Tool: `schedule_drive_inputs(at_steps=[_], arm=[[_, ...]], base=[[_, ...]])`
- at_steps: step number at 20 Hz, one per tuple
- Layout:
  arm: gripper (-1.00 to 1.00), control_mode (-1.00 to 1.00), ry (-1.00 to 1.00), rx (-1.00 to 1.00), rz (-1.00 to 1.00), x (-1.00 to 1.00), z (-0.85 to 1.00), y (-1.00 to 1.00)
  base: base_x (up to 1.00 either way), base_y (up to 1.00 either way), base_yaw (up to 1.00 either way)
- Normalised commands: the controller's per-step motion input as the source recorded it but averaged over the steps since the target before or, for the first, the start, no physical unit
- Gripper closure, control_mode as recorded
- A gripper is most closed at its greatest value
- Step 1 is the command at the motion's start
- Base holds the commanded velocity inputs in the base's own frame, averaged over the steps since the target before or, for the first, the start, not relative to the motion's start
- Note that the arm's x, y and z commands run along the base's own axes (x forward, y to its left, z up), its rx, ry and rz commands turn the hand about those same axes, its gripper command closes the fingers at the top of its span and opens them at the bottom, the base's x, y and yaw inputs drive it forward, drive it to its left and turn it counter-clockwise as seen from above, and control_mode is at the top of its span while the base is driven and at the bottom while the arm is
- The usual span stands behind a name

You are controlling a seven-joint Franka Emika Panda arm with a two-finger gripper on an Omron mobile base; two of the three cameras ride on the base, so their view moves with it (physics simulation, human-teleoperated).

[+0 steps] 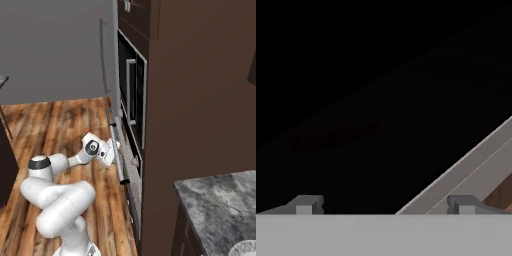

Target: Place the fish on the bottom rack of the oven, and slide the tray back inside. Close the oven door.

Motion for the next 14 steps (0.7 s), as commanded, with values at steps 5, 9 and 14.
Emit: schedule_drive_inputs(at_steps=[5,9,14], arm=[[-1.0,-1.0,-0.01,0.0,-0.14,0.4,-0.19,-1.0],[-1.0,-1.0,0.0,0.0,-0.09,0.51,-0.4,-1.0],[-1.0,-1.0,0.05,0.0,-0.12,-0.05,-0.46,-1.0]], base=[[0.0,0.0,0.0],[0.0,0.0,0.0],[0.0,0.0,0.0]])
